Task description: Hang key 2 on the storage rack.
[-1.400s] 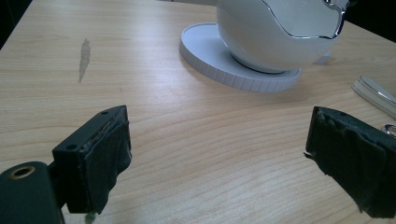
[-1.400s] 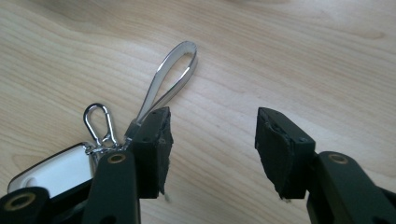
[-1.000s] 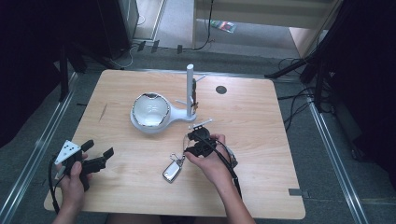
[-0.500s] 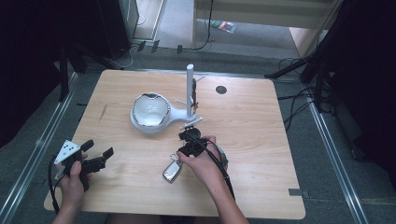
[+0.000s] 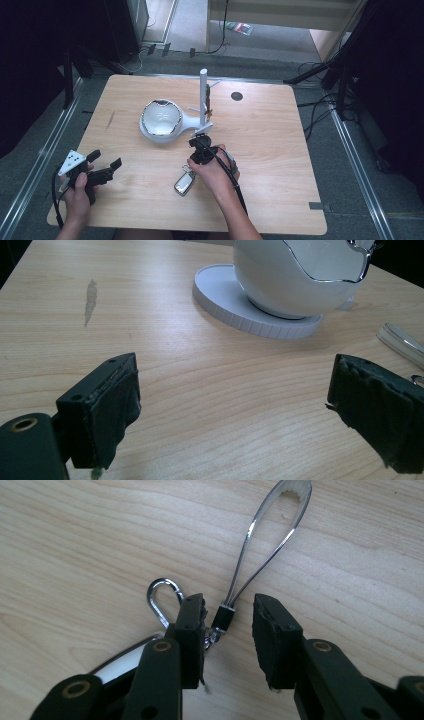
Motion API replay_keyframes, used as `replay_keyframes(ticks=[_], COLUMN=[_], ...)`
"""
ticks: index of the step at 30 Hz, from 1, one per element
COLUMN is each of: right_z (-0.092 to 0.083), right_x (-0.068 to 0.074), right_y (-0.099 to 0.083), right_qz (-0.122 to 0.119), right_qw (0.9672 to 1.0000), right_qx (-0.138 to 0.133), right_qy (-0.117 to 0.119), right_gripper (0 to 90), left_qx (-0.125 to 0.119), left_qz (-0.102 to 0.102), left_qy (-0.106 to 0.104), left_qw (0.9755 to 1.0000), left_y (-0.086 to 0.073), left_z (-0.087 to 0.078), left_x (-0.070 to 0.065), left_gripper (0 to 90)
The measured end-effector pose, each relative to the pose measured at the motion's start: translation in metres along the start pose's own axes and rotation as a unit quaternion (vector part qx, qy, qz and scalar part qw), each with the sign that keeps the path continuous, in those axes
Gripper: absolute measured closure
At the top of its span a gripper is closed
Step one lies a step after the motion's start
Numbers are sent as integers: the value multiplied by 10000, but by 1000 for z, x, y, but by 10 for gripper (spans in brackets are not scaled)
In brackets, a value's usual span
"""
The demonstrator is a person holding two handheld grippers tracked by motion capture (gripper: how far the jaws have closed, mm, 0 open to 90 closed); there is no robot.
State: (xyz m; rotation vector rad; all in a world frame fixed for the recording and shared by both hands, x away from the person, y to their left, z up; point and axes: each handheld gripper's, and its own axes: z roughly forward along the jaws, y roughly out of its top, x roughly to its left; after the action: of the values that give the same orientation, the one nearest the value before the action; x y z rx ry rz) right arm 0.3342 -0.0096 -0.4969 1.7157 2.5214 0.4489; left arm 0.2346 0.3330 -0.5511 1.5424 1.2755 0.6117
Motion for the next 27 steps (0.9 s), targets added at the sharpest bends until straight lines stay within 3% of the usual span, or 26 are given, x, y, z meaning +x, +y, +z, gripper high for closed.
replay_keyframes(ticks=[10,19,23,27], right_z=[13,14,14,12], right_x=[4,4,0,-4], right_y=[2,5,4,-3], right_qz=[-33,-121,-130,-110], right_qw=[9997,9995,9998,9998], right_qx=[213,226,145,-144], right_qy=[-85,-165,-84,-56], right_gripper=[798,827,835,836], left_qx=[-3,3,-7,5], left_qz=[3,10,1,10], left_qy=[1,10,-8,-13], left_qw=[10000,10000,10000,10000], left_y=[0,0,0,0], left_z=[0,0,0,1], left_x=[0,0,0,0], left_gripper=[73,73,73,73])
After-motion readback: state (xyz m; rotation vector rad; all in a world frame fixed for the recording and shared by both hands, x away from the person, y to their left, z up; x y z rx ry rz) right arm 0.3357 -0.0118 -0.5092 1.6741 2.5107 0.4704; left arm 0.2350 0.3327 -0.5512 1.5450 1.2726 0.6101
